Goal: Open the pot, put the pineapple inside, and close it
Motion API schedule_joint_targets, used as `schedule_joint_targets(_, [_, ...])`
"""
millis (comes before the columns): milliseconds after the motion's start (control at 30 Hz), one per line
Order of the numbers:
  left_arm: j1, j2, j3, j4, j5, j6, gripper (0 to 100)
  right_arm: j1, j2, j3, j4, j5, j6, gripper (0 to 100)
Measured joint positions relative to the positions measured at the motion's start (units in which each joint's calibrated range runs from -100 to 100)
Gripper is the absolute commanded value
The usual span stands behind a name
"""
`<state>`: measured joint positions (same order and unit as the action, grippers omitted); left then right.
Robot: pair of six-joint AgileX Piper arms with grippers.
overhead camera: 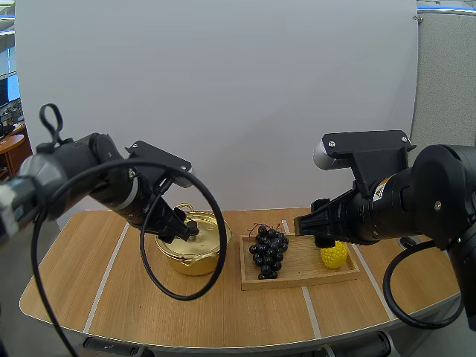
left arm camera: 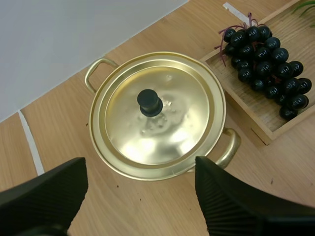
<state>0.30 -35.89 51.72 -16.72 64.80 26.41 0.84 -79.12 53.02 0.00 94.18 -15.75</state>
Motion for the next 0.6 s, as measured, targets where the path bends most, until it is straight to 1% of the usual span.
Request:
schedule_joint_targets(167, [0.00, 3.73, -4.11, -0.53, 0.00, 1.54, 100, 0.00, 0.00, 0.00, 0.00, 0.00, 0.00, 100])
schedule_joint_targets(300, [0.00, 10.42, -11.74, -0.63, 2.95, 3.68, 100, 0.00, 0.00, 0.00, 0.00, 0.00, 0.00, 100])
schedule_joint_targets(600, [-0.09, 25.08, -27.63, -0.92, 15.02, 4.94, 100, 0.00, 0.00, 0.00, 0.00, 0.00, 0.00, 100])
